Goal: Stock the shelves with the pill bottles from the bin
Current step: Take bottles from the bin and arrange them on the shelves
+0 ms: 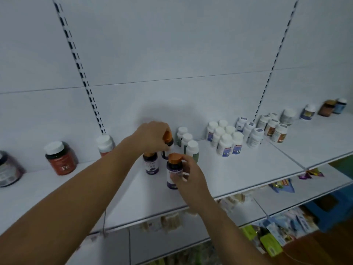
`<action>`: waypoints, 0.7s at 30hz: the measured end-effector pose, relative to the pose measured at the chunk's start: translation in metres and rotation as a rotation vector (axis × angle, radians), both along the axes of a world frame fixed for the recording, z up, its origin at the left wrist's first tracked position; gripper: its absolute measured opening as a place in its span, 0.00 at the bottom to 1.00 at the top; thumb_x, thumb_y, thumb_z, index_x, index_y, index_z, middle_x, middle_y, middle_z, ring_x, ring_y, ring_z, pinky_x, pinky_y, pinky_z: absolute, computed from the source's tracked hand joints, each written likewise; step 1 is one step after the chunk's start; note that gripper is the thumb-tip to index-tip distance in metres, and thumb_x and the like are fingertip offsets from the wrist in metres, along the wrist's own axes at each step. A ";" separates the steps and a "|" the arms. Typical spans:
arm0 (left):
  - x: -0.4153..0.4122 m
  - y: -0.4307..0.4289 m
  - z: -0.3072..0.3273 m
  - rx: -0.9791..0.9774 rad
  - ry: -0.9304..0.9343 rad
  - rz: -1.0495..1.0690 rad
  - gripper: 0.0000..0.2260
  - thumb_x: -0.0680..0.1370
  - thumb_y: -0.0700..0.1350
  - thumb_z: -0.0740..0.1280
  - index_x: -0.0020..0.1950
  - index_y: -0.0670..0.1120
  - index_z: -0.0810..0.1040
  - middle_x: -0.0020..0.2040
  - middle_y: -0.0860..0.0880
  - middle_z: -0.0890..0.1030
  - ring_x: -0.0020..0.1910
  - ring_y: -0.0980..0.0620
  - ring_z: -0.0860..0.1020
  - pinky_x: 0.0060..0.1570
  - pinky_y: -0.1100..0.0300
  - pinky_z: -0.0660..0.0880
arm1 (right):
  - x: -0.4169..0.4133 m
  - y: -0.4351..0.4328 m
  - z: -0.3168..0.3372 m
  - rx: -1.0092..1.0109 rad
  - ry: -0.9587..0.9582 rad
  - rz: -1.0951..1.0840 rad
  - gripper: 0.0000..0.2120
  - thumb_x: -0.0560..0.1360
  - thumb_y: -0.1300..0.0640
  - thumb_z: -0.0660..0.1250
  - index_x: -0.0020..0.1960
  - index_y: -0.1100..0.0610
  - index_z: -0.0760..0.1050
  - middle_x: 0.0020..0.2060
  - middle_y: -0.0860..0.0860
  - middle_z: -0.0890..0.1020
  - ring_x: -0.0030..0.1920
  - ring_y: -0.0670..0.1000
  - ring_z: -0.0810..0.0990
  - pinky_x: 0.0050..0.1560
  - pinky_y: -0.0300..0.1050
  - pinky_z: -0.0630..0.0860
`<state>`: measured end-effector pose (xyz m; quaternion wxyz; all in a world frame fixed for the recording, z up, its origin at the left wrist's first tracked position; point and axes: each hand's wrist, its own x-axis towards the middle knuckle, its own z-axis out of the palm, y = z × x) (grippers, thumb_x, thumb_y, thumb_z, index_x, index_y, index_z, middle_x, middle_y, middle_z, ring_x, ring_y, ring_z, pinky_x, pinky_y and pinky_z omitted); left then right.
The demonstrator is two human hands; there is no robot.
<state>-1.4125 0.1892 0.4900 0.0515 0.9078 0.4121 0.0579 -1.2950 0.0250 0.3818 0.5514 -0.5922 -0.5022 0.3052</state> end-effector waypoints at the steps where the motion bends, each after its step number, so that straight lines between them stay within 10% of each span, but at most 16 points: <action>1: 0.002 0.008 -0.003 0.004 0.014 -0.002 0.19 0.72 0.55 0.77 0.58 0.53 0.76 0.51 0.52 0.78 0.50 0.50 0.77 0.50 0.53 0.77 | 0.000 0.007 -0.003 -0.001 -0.013 -0.002 0.21 0.78 0.63 0.70 0.66 0.44 0.74 0.58 0.40 0.81 0.57 0.39 0.80 0.56 0.34 0.77; 8: 0.014 0.039 -0.013 0.009 0.137 0.051 0.13 0.72 0.46 0.77 0.53 0.46 0.78 0.49 0.47 0.79 0.48 0.46 0.79 0.49 0.48 0.81 | 0.005 0.045 -0.022 -0.001 -0.082 0.017 0.22 0.80 0.63 0.68 0.67 0.41 0.71 0.61 0.43 0.77 0.59 0.38 0.77 0.55 0.31 0.73; 16: 0.027 0.053 -0.022 0.098 0.283 0.170 0.10 0.76 0.46 0.72 0.55 0.47 0.78 0.51 0.48 0.80 0.48 0.46 0.79 0.42 0.54 0.75 | 0.007 0.078 -0.029 0.026 -0.074 0.045 0.22 0.72 0.62 0.65 0.64 0.46 0.73 0.58 0.47 0.76 0.57 0.52 0.79 0.58 0.59 0.82; 21: 0.020 0.059 -0.026 0.140 0.151 0.177 0.18 0.76 0.48 0.71 0.66 0.51 0.78 0.59 0.50 0.80 0.58 0.47 0.78 0.49 0.55 0.74 | 0.007 0.086 -0.021 -0.005 -0.078 0.041 0.23 0.73 0.72 0.65 0.57 0.46 0.72 0.51 0.46 0.76 0.51 0.41 0.76 0.59 0.51 0.80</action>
